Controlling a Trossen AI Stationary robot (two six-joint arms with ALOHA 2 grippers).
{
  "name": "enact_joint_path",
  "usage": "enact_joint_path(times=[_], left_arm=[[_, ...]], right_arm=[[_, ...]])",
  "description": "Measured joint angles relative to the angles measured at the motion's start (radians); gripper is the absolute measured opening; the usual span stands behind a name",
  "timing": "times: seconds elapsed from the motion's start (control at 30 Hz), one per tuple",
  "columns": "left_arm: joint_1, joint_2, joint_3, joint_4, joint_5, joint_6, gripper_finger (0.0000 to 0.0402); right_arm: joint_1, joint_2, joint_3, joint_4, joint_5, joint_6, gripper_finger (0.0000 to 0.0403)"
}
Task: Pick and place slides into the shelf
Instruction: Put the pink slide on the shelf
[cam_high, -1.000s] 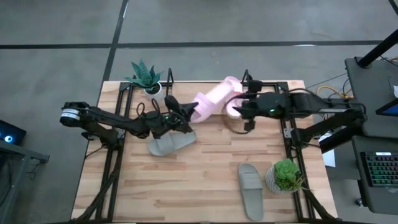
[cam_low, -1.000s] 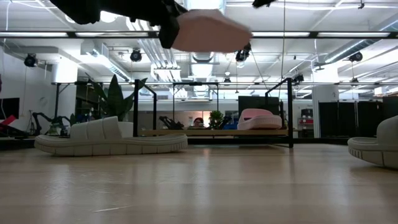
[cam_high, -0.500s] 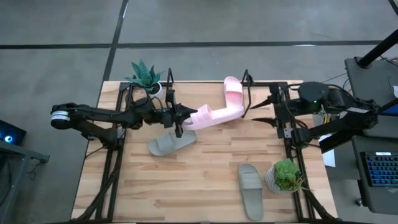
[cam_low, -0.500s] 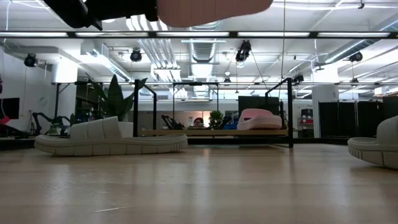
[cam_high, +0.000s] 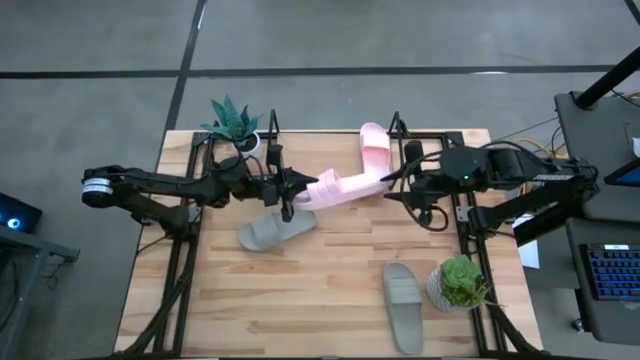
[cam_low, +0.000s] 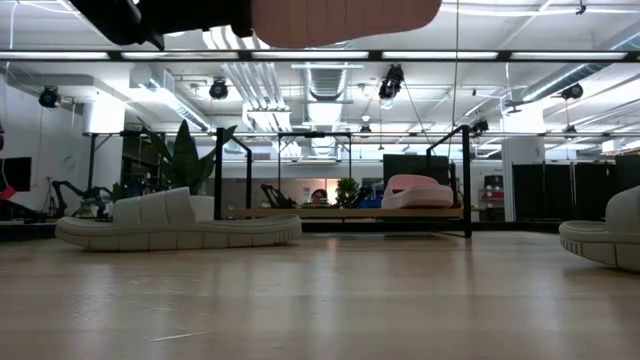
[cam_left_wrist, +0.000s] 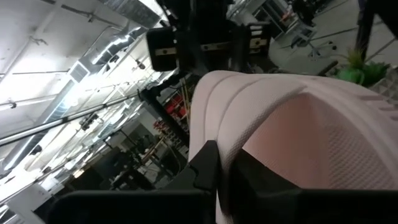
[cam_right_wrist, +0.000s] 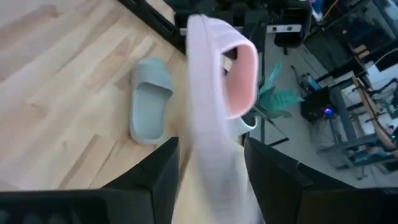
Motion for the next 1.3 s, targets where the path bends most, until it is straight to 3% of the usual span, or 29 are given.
enact_joint_path(times=[0.17,0.4,0.67,0.9,1.2,1.3], left_arm=[[0.002,0.000,0.000,-0.005,0.008,-0.001,0.0000],[0.002,0.000,0.000,-0.005,0.007,0.002,0.0000],[0.002,0.000,0.000,-0.004,0.033,0.002,0.0000],[0.002,0.000,0.000,0.004,0.033,0.002,0.0000],[0.003,0.000,0.000,0.007,0.031,0.002,0.0000],[0.003,0.000,0.000,0.007,0.031,0.002,0.0000]], right_arm=[[0.024,0.022,0.025,0.003,0.001,-0.023,0.0190],[0.041,0.065,0.029,-0.035,0.004,-0.036,0.0262],[0.040,0.111,0.029,-0.023,0.193,0.025,0.0284],[0.041,0.114,0.030,-0.008,0.177,0.043,0.0232],[0.045,0.115,0.022,-0.023,0.169,-0.041,0.0062],[0.044,0.114,0.021,-0.020,0.169,-0.050,0.0055]])
